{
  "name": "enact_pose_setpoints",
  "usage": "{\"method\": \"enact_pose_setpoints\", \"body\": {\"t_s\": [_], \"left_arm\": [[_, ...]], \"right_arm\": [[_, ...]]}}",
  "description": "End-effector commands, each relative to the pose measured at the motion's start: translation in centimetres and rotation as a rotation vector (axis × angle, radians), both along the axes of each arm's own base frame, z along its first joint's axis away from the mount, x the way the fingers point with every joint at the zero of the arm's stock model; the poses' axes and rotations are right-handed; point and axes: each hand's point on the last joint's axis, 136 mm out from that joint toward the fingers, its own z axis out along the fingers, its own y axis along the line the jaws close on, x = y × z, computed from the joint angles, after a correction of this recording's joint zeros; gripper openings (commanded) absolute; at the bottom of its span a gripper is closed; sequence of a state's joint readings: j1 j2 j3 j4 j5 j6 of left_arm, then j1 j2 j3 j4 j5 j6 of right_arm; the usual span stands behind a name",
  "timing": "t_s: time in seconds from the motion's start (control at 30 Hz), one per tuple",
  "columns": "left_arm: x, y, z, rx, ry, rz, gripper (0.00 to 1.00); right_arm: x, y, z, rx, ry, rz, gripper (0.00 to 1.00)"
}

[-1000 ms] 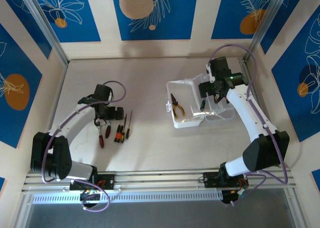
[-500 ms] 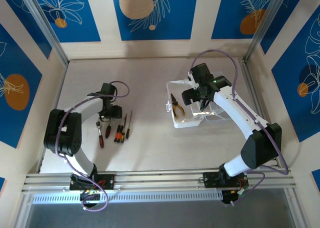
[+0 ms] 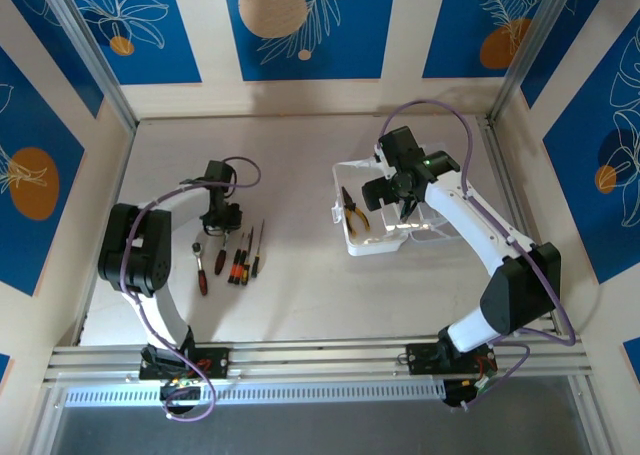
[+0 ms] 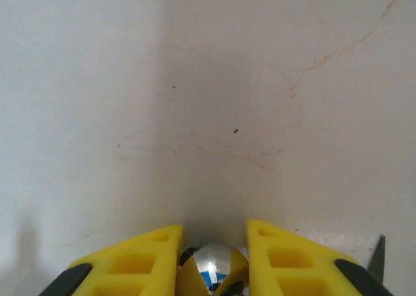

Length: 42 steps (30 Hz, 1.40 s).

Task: Pack the tool kit

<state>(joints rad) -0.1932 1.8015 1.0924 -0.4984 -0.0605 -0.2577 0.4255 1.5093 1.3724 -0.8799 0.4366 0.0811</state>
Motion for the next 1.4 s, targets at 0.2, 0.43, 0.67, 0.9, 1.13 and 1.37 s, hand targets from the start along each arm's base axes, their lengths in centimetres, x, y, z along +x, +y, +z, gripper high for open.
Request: {"method": "enact_pose_setpoints", "body": {"t_s": [0.2,0.43,0.67,0.9,1.13,1.37], "left_arm": [[-0.6,0.2,-0.9,-0.029,0.043,0.009,0.02],[-0.6,0.4,1.2,-0.023,0.013,-0.001,0.0],[-0.3,0.1,6.7,-0.048,-0.084,-0.02,0.0],[-0.5,-1.8,13.4,-0.174,-0.21,-0.051,0.0],[-0.6,-8.8,21.2,-0.639,-0.365,-0.118,0.0],[-0.9,-14.8,26.9,-0.845,-0.458,-0.215,0.0]], "right_arm": [[-0.1,0.8,0.3,0.03,0.006,0.014,0.99],[-0.2,1.0,0.5,0.046,0.004,0.021,0.99],[-0.4,1.9,1.4,0.108,-0.012,0.043,0.99],[-0.8,3.3,2.3,0.189,-0.019,0.069,0.99],[-2.5,9.2,5.0,0.501,-0.031,0.227,0.99],[-5.1,16.1,6.2,0.718,-0.011,0.405,0.99]]}}
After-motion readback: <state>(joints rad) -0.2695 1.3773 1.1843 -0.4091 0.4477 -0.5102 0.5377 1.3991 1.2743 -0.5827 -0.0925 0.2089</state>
